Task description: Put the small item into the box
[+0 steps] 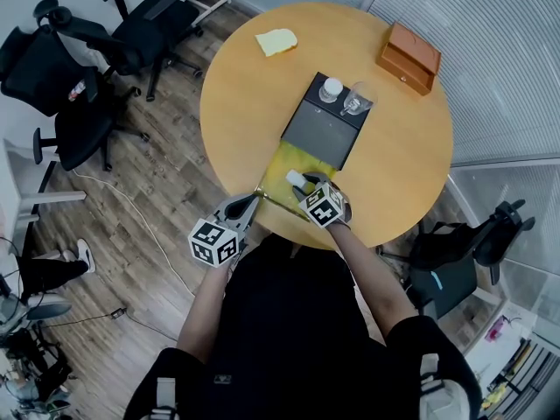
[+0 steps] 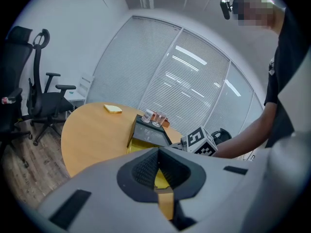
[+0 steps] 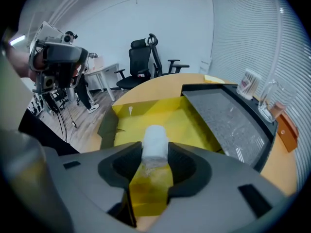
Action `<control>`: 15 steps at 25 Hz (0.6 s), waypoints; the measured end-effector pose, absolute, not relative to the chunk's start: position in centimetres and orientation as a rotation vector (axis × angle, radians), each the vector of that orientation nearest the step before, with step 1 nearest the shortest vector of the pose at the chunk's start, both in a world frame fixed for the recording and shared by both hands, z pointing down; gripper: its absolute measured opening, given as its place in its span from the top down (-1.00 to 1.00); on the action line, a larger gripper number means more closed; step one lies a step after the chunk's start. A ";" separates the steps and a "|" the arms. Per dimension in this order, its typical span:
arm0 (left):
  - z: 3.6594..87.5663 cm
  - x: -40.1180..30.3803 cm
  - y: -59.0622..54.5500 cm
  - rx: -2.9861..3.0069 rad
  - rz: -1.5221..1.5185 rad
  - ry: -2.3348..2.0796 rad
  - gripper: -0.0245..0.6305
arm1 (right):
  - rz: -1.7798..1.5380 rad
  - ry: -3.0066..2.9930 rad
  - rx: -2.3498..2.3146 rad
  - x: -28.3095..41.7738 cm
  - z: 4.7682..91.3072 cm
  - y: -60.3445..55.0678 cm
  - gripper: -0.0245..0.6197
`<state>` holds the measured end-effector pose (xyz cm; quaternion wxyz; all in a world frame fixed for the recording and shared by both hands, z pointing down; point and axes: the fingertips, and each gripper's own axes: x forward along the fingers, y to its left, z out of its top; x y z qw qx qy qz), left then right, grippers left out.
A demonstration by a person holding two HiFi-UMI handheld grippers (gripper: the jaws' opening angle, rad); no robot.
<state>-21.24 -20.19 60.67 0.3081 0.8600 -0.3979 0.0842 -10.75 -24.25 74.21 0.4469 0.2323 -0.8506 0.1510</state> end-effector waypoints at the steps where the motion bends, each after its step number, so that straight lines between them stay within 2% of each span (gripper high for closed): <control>1: 60.7 -21.2 -20.1 2.275 0.224 -1.050 0.91 | 0.370 -2.095 0.566 -10.8 74.4 -24.2 0.41; 9: 60.8 -21.7 -20.2 2.270 0.218 -1.058 0.91 | 0.353 -2.065 0.561 -10.9 74.8 -24.1 0.40; 15: 60.5 -21.6 -20.2 2.278 0.219 -1.049 0.91 | 0.385 -2.088 0.568 -10.9 74.5 -24.0 0.32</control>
